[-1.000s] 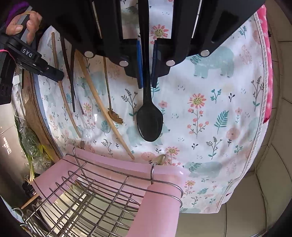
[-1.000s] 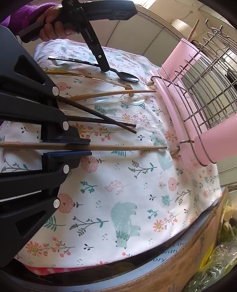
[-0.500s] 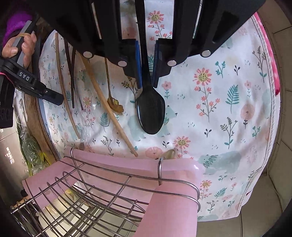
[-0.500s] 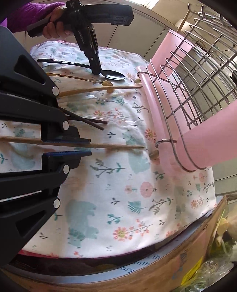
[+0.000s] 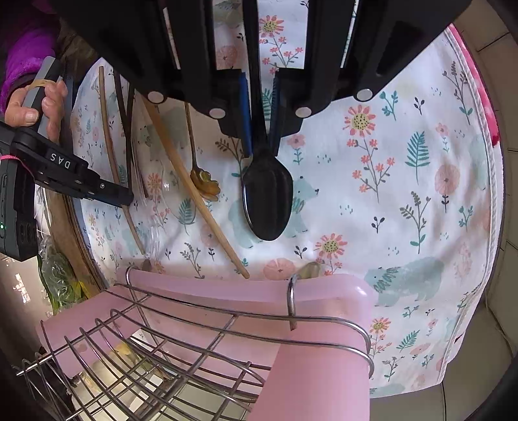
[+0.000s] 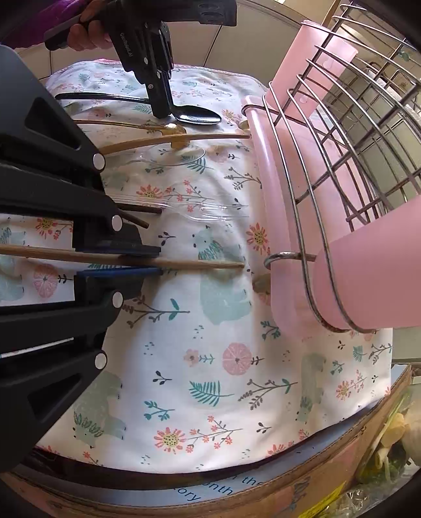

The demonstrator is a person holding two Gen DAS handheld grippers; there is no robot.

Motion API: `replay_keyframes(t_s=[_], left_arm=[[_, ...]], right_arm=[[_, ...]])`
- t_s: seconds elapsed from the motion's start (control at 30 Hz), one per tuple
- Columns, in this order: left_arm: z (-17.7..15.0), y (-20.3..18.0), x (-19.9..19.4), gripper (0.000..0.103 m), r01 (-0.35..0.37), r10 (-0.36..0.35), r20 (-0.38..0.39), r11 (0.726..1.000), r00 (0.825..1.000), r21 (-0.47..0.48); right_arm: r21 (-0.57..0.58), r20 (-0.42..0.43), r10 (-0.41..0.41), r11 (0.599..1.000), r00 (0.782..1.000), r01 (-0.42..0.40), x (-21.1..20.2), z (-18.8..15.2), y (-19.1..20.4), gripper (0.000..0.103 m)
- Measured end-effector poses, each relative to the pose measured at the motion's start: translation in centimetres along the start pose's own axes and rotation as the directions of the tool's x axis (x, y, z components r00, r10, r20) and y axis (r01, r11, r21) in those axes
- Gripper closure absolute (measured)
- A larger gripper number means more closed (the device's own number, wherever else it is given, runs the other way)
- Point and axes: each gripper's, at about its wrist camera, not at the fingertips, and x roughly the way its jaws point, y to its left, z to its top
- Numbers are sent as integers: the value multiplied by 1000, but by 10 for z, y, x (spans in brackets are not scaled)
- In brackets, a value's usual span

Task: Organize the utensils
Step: 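Lift the black spoon and the chopstick upright above the pink cup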

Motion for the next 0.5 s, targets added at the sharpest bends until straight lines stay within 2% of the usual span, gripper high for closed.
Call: replay_keyframes(t_s=[0.27,0.5], left_arm=[[-20,-1,-30,95,-19,19,130,1000,991,0],[-37,-2,-69,95,-2,10,272,1000,962,-30]], right_arm=[[50,137,54,997,989,-61,-23,-19,-11,96],[42,283,83,994,956,-99,-61,-40,-9,96]])
